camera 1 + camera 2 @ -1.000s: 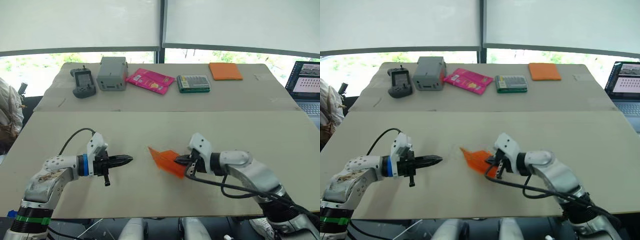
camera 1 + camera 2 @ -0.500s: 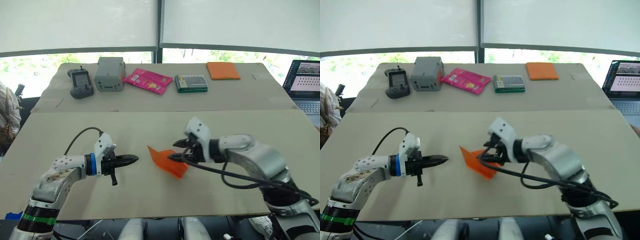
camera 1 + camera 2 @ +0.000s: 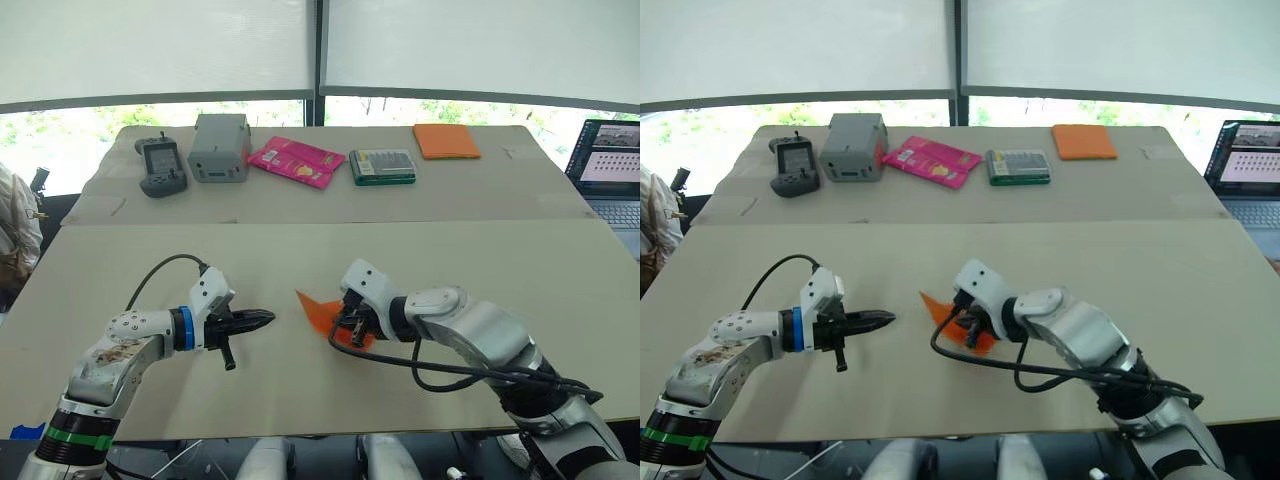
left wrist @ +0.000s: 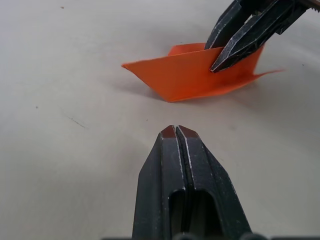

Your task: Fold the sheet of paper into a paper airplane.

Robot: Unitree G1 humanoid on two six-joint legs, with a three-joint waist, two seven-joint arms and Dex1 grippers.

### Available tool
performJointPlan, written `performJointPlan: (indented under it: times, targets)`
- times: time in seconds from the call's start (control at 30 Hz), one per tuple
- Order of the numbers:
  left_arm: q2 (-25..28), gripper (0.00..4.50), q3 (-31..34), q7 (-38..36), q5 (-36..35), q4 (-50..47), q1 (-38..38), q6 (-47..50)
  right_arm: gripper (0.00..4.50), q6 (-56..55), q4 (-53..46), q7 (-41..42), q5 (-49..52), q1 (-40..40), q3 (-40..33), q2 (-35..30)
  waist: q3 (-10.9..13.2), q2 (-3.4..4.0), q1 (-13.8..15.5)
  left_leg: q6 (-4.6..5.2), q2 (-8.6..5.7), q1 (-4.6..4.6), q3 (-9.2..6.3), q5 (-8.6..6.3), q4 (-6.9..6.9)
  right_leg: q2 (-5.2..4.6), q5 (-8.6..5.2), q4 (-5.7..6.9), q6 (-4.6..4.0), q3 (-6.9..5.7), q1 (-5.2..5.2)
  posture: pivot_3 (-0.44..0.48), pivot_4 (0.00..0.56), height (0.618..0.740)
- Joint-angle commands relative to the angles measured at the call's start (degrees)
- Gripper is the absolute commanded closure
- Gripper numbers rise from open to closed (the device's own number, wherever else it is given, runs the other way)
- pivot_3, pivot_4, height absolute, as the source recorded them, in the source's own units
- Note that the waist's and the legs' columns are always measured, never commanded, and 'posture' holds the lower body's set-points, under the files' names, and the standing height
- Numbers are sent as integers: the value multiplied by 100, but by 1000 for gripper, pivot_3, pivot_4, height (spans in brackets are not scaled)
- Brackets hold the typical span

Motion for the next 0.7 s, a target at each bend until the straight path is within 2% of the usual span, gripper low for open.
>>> performJointPlan:
  times: [0.03, 0.2, 0.4, 0.53, 0.7]
  targets:
    - [3, 4500, -17, -19, 67, 22, -135, -161, 4474, 55, -55, 40, 27, -162, -154, -3, 0, 0, 0, 0, 0, 1, 0, 0, 0, 1, 0, 2, 0, 0, 0, 0, 150, 740]
    - [-108, 4500, -146, -89, 153, 265, -311, -285, 4474, -6, 406, 152, 192, -281, -1441, -492, 0, 0, 27, 0, -3, -2, 0, 1, 8, -1, 0, 7, 0, 0, 1, 0, 150, 740]
    - [-363, 4500, -367, -78, 327, 593, -578, -487, 4474, -1284, 2744, -605, -394, -492, -2782, -790, -1, -3, 60, 0, -6, 1, 8, 1, 10, -1, 1, -4, 2, 0, 12, 0, 150, 740]
    - [-533, 4500, -462, -43, 419, 719, -654, -583, 4474, -2298, 4293, -934, -995, -848, -2727, -879, -1, -2, -5, 1, -2, -3, 19, 1, 4, 1, 1, -1, 1, 6, 1, 0, 150, 740]
    - [-633, 4500, -561, -21, 517, 739, -598, -674, 4474, -3226, 6200, -1139, -1164, -1555, -2951, -707, 0, -2, -97, 2, 2, 5, 41, 1, -4, 0, 2, 0, 1, 25, 2, 0, 150, 740]
